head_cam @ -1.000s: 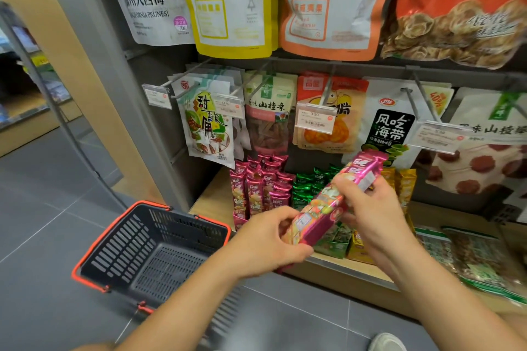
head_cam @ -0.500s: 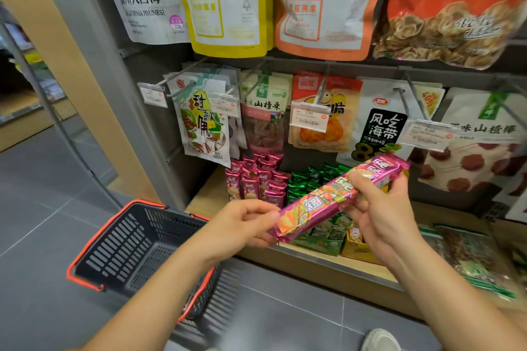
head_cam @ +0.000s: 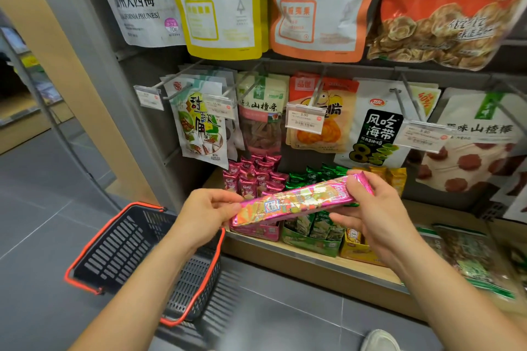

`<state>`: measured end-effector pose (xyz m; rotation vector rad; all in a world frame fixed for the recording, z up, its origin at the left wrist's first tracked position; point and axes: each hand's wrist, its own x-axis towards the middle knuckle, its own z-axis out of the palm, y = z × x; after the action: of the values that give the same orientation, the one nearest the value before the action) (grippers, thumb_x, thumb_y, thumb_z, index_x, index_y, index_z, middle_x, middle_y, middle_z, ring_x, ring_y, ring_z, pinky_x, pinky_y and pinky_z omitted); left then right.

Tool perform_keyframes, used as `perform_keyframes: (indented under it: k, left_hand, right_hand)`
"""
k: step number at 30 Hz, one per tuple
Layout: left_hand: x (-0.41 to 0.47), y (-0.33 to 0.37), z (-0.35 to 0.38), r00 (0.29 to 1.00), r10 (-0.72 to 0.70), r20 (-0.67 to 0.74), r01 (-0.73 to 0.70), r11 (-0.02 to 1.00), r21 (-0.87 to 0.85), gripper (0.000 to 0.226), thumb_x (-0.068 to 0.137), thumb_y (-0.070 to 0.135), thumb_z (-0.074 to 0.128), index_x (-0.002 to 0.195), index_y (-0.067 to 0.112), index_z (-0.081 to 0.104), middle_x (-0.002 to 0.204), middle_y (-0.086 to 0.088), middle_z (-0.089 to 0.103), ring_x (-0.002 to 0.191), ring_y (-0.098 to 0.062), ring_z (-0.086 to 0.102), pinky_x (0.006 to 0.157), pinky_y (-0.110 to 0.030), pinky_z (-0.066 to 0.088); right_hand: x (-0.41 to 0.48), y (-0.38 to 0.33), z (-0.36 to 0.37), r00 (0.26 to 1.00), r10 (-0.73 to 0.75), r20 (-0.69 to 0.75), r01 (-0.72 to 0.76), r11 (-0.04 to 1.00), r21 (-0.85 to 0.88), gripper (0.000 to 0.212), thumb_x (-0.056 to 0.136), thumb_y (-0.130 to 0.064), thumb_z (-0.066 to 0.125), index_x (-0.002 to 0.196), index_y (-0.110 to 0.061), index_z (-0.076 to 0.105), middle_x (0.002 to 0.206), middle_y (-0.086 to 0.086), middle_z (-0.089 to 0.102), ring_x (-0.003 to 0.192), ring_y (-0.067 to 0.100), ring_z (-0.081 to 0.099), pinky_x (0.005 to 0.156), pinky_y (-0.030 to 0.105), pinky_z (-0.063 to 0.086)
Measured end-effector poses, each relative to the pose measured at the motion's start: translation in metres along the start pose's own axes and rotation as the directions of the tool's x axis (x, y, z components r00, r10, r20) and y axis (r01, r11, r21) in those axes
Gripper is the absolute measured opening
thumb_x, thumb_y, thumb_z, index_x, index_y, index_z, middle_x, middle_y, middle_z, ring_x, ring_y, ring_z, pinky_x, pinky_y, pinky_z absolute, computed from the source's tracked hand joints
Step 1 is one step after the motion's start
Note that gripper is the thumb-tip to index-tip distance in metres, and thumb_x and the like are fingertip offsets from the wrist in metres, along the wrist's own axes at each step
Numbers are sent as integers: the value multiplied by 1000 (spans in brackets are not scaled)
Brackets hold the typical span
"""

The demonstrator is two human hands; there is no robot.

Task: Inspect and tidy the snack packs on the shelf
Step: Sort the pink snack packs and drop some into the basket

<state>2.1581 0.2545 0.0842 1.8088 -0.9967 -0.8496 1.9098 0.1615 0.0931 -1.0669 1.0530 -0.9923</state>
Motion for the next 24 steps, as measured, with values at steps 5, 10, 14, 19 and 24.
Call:
perform_keyframes:
  k: [5, 10, 14, 19, 24]
  left_hand:
    - [4, -10, 8, 997, -42, 68, 39, 998, 57, 18, 97, 16, 57, 94, 19, 75, 62, 14, 67, 55, 3, 55, 57, -16, 42]
    - [3, -7, 7, 975, -59, 214, 103, 974, -200, 25, 86, 32, 69, 110, 26, 66, 95, -5, 75, 74, -19, 72, 64, -26, 55]
    - [5, -4, 4, 987, 52, 154, -48, 998, -31, 30, 80, 18, 77, 108, 23, 66, 68, -5, 71, 57, -15, 67, 54, -22, 53]
    - [17, -10, 12, 997, 74, -37, -65, 976, 209, 30, 78, 19, 81, 104, 19, 66, 65, -8, 67, 47, -8, 63, 54, -22, 50]
    - [32, -13, 26, 990, 80, -118, -56, 979, 197, 15, 80, 15, 79, 75, 8, 67, 54, -4, 67, 50, -14, 68, 58, -32, 60]
  right_hand:
    - [-1, 0, 2, 998, -49, 33, 49, 999, 15, 19, 101, -23, 47, 109, -21, 64, 104, 12, 71, 95, 21, 71, 74, 32, 60]
    - [-1, -3, 1, 999, -10, -37, 15, 991, 134, 21, 102, -21, 44, 108, -16, 63, 107, 13, 69, 100, 22, 69, 76, 35, 59]
    - [-1, -5, 0, 998, 17, 55, -27, 984, 177, 18, 96, -18, 56, 113, -18, 62, 108, 14, 69, 96, 21, 71, 74, 33, 60]
    - [-6, -2, 0, 977, -175, 125, 196, 963, -185, 38, 80, -14, 77, 106, -36, 59, 102, 7, 67, 89, 20, 72, 68, 30, 60]
    - [-14, -2, 4, 853, -490, 179, 518, 752, -409, 42, 82, -14, 75, 105, -40, 52, 95, -20, 61, 87, 5, 64, 69, 15, 52]
